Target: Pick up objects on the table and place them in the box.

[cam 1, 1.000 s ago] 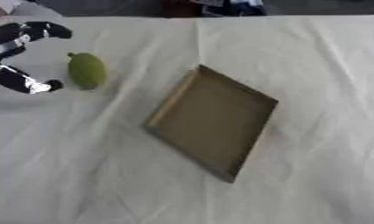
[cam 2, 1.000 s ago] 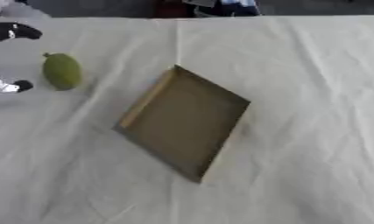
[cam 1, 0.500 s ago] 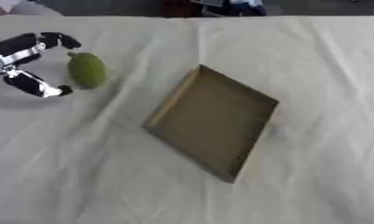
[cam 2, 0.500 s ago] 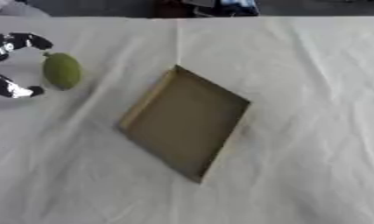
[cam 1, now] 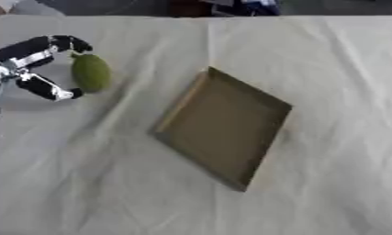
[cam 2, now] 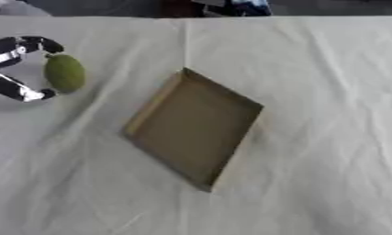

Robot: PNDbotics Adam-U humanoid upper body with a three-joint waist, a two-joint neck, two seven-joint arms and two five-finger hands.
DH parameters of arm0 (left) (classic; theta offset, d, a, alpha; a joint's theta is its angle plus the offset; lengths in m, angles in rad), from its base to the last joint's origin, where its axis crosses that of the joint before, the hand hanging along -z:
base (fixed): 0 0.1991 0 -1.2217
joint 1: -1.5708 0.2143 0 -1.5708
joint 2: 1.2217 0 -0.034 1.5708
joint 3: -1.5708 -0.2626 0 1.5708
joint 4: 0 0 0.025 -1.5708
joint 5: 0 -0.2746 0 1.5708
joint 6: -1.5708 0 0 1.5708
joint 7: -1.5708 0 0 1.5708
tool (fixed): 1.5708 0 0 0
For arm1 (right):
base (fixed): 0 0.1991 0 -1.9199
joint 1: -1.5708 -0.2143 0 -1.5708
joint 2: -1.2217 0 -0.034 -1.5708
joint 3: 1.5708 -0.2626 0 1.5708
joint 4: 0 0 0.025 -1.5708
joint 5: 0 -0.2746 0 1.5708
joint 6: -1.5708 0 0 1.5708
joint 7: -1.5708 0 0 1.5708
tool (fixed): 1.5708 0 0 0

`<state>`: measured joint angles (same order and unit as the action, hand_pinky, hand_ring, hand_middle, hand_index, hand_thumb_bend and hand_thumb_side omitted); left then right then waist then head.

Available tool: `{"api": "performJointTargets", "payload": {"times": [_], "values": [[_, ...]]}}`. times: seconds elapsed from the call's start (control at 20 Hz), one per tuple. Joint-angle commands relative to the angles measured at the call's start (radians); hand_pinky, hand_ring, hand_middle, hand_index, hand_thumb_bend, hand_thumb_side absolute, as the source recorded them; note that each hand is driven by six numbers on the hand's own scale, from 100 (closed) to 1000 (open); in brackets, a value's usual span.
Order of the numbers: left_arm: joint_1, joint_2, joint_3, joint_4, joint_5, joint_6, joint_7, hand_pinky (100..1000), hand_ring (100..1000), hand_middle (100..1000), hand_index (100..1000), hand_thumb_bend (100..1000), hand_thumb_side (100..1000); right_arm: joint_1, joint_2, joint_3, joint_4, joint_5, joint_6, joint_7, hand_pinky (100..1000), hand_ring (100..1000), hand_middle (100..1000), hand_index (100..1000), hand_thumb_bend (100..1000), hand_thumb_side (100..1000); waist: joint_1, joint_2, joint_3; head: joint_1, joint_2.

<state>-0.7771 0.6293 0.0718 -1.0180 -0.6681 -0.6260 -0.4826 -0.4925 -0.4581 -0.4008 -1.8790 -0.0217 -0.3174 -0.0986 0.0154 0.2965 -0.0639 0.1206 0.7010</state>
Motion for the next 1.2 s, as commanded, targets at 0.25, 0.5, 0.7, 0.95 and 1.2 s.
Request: {"api": "performJointTargets", "payload": {"times": [0.25, 0.5, 0.7, 0.95, 1.2], "values": [[-0.046, -0.015, 0.029, -0.016, -0.127, -0.026, 0.021, 981, 896, 886, 941, 521, 100, -0.010, -0.016, -0.009, -0.007, -0.013, -0.001, 0.005, 732, 644, 630, 756, 100, 286, -0.002, -0.011, -0.005, 0.000, -0.015], [-0.052, -0.021, 0.033, 0.017, -0.214, -0.026, 0.057, 974, 907, 887, 935, 562, 100, -0.011, -0.015, -0.010, -0.007, -0.016, -0.002, 0.005, 732, 644, 629, 756, 100, 287, -0.001, -0.007, -0.008, 0.000, -0.017], [-0.054, -0.018, 0.036, 0.044, -0.285, -0.022, 0.087, 959, 910, 882, 926, 580, 104, -0.010, -0.014, -0.011, -0.008, -0.017, -0.001, 0.006, 733, 644, 629, 756, 100, 289, 0.000, -0.006, -0.009, 0.000, -0.019], [-0.053, -0.010, 0.044, 0.070, -0.347, 0.003, 0.141, 927, 896, 876, 922, 568, 132, -0.008, -0.015, -0.012, -0.008, -0.018, -0.001, 0.006, 733, 644, 629, 756, 100, 290, 0.000, -0.007, -0.007, -0.001, -0.021], [-0.055, -0.009, 0.053, 0.078, -0.393, 0.038, 0.192, 909, 885, 873, 931, 508, 147, -0.007, -0.014, -0.012, -0.007, -0.019, -0.001, 0.007, 734, 645, 629, 756, 100, 291, -0.001, -0.007, -0.007, 0.000, -0.025]]}}
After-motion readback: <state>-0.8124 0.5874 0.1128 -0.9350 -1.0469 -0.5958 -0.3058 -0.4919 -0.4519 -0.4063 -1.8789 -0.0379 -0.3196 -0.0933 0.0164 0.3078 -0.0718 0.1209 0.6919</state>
